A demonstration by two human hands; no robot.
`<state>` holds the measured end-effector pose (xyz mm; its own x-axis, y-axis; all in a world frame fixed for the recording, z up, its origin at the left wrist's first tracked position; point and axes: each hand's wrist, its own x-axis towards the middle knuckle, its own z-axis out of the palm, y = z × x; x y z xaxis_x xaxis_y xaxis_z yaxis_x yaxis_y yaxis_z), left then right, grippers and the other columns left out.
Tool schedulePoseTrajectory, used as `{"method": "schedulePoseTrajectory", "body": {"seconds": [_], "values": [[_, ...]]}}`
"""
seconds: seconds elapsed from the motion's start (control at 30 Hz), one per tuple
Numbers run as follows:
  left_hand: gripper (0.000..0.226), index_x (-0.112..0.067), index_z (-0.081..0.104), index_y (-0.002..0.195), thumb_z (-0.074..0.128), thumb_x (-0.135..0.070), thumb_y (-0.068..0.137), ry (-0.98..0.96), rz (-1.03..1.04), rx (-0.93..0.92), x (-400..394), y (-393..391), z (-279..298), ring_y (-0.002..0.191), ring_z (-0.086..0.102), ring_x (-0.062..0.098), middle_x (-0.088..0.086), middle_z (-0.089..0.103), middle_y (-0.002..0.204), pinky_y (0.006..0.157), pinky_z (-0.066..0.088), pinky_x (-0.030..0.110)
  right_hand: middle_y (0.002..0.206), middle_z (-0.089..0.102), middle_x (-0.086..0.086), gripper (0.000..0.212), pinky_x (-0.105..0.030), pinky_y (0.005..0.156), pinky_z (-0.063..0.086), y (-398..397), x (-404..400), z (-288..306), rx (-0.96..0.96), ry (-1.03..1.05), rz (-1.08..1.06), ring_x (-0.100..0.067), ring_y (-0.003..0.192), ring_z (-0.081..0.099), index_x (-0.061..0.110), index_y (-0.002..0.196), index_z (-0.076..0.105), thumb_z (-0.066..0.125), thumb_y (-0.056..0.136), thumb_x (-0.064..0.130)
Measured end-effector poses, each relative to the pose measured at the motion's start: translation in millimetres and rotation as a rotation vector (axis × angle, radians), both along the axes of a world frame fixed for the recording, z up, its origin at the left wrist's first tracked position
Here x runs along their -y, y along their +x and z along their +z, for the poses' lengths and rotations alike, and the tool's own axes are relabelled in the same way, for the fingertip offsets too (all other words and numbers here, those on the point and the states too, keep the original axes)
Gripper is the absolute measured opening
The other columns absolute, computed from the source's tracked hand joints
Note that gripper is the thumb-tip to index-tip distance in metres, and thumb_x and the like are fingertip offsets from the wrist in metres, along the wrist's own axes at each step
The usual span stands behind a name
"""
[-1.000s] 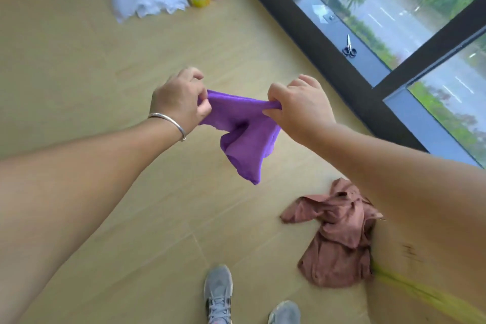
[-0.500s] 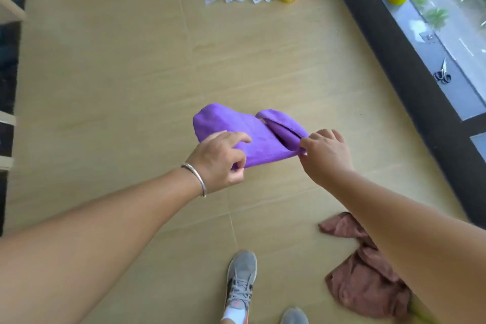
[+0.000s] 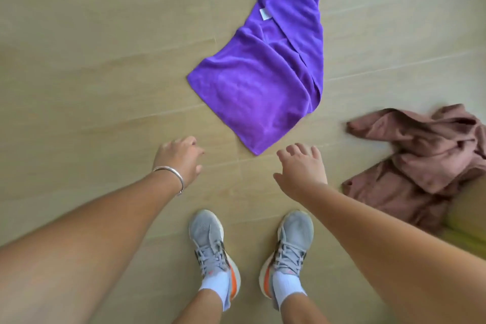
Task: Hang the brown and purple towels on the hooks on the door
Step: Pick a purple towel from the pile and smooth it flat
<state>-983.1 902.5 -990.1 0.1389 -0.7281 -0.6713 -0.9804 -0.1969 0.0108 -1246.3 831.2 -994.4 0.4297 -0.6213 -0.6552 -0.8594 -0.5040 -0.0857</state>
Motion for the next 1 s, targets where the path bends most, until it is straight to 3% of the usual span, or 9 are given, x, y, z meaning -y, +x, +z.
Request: {"method": "schedulePoseTrajectory", "body": {"seconds": [0.27,0.37,0.47,0.57,0.67,0.8,0.9,1.0], "values": [[0.050,-0.029,0.056,0.129,0.069,-0.026,0.080,-0.169,-0.101,0.063,53,73,-129,0.112,0.054,0.030,0.005,0.055,0.123,0.088,0.041,0.040,0.130,0.048,-0.001,0.056,-0.043,0.114,0.020,64,-27,-138,0.126,-0.069,0.025,-0.022,0.135,0.029,0.016,0.124,0.051,0.054,0.087,0.058],[0.058,-0.022,0.051,0.133,0.067,-0.013,0.077,-0.239,-0.181,0.036,81,89,-168,0.110,0.055,0.032,0.007,0.053,0.126,0.089,0.042,0.042,0.118,0.050,-0.003,0.056,-0.042,0.110,0.026,75,-35,-173,0.143,-0.100,0.019,-0.025,0.121,0.039,0.016,0.116,0.053,0.057,0.082,0.060],[0.054,-0.014,0.053,0.128,0.064,-0.006,0.075,-0.360,-0.222,0.045,108,97,-198,0.104,0.055,0.036,0.012,0.055,0.121,0.082,0.043,0.045,0.099,0.052,-0.004,0.035,-0.040,0.095,0.038,75,-33,-196,0.193,-0.207,0.028,-0.027,0.099,0.049,0.016,0.098,0.055,0.065,0.078,0.043],[0.037,-0.012,0.062,0.113,0.060,-0.003,0.078,-0.463,-0.187,0.042,126,103,-213,0.092,0.057,0.039,0.017,0.060,0.107,0.071,0.042,0.044,0.081,0.054,-0.002,0.011,-0.038,0.084,0.044,65,-22,-206,0.214,-0.306,0.134,-0.026,0.080,0.053,0.018,0.083,0.056,0.065,0.077,0.020],[0.018,-0.013,0.066,0.097,0.060,-0.010,0.080,-0.396,-0.246,0.126,131,104,-211,0.088,0.060,0.035,0.013,0.064,0.095,0.075,0.040,0.040,0.068,0.055,-0.001,0.012,-0.037,0.079,0.048,54,-13,-202,0.176,-0.344,0.186,-0.026,0.069,0.055,0.018,0.073,0.058,0.064,0.068,0.009],[0.017,-0.015,0.063,0.097,0.055,-0.022,0.083,-0.279,-0.276,0.196,101,96,-182,0.092,0.061,0.031,0.011,0.062,0.096,0.088,0.036,0.039,0.079,0.060,-0.006,0.011,-0.039,0.077,0.039,48,-8,-168,0.116,-0.218,0.002,-0.030,0.079,0.057,0.017,0.084,0.050,0.050,0.077,0.010],[0.017,-0.013,0.056,0.099,0.053,-0.018,0.083,-0.224,-0.212,0.128,57,100,-142,0.092,0.062,0.031,0.011,0.062,0.096,0.085,0.038,0.038,0.077,0.061,-0.004,0.018,-0.038,0.076,0.037,41,-9,-125,0.091,-0.217,-0.049,-0.028,0.079,0.058,0.021,0.084,0.036,0.042,0.076,0.006],[0.016,-0.015,0.053,0.097,0.055,-0.018,0.081,-0.134,-0.194,0.129,20,110,-90,0.091,0.064,0.029,0.008,0.065,0.094,0.081,0.040,0.036,0.073,0.060,-0.002,0.021,-0.036,0.075,0.035,36,-6,-75,0.079,-0.232,-0.043,-0.028,0.078,0.058,0.021,0.083,0.038,0.044,0.074,0.003]]}}
